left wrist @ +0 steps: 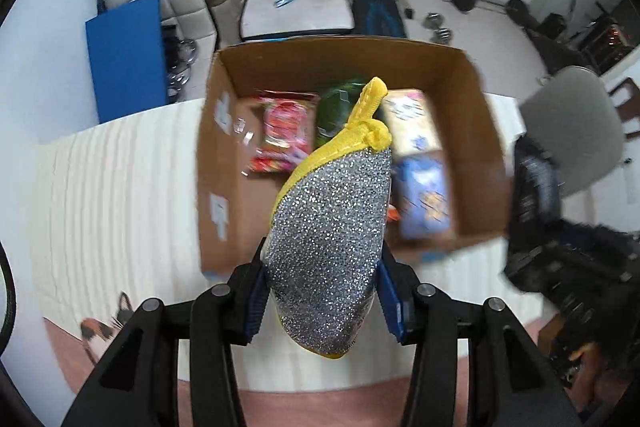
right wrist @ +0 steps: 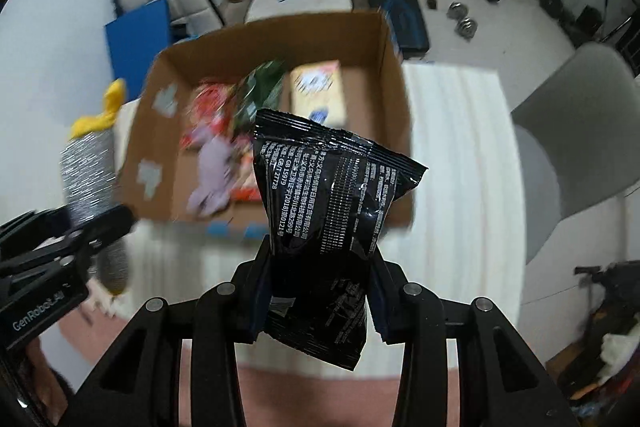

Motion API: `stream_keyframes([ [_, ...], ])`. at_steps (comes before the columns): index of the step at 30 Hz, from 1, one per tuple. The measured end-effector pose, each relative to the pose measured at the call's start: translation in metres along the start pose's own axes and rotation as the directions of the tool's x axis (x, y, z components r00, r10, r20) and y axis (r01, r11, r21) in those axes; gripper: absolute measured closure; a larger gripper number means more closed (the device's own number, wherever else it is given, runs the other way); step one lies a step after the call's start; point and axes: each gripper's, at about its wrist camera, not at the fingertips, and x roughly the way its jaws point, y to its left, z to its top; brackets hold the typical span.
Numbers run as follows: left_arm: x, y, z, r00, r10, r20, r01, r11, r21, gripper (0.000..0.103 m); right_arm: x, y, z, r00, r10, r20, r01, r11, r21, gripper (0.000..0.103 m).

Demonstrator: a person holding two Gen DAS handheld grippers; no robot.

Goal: Organize soft objects
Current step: 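Lower the sponge and black bag into the box and open both tools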

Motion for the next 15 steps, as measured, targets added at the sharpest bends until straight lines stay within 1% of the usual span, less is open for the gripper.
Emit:
stream_keyframes([
  [2,0.02,0.014,0.015,0.999,0.025,-0.036,-0.026,1.0,-0.018,0.058,0.01,-0.001,0.026,0.999,-0.043,-0.004,0.043,0.999,-0.007,0.06],
  [4,0.042,0.027,0.028,0.996,0.044,-0.077,-0.047,0.998,-0.039,0.058,0.031,-0.004,0.048,0.997,-0.079,-0.025,0.078,0.997,-0.006,0.06],
  [6,0.063,0.043,0.034,0.993,0.044,-0.11,-0.052,0.996,-0.068,0.058,0.054,-0.01,0.058,0.992,-0.11,-0.054,0.11,0.994,-0.007,0.06],
  [10,0.097,0.055,0.042,0.983,0.059,-0.171,-0.075,0.994,-0.085,0.058,0.095,-0.019,0.075,0.98,-0.16,-0.117,0.16,0.987,-0.006,0.06],
  [12,0.118,0.057,0.046,0.971,0.047,-0.235,-0.067,0.995,-0.08,0.055,0.105,-0.019,0.079,0.974,-0.182,-0.134,0.183,0.983,-0.006,0.06],
  [14,0.13,0.061,0.046,0.961,0.03,-0.275,-0.058,0.994,-0.093,0.054,0.119,-0.018,0.084,0.968,-0.205,-0.146,0.206,0.978,-0.011,0.057],
  [15,0.134,0.062,0.046,0.958,0.013,-0.287,-0.043,0.994,-0.099,0.054,0.121,-0.019,0.086,0.968,-0.203,-0.146,0.204,0.979,-0.006,0.052],
])
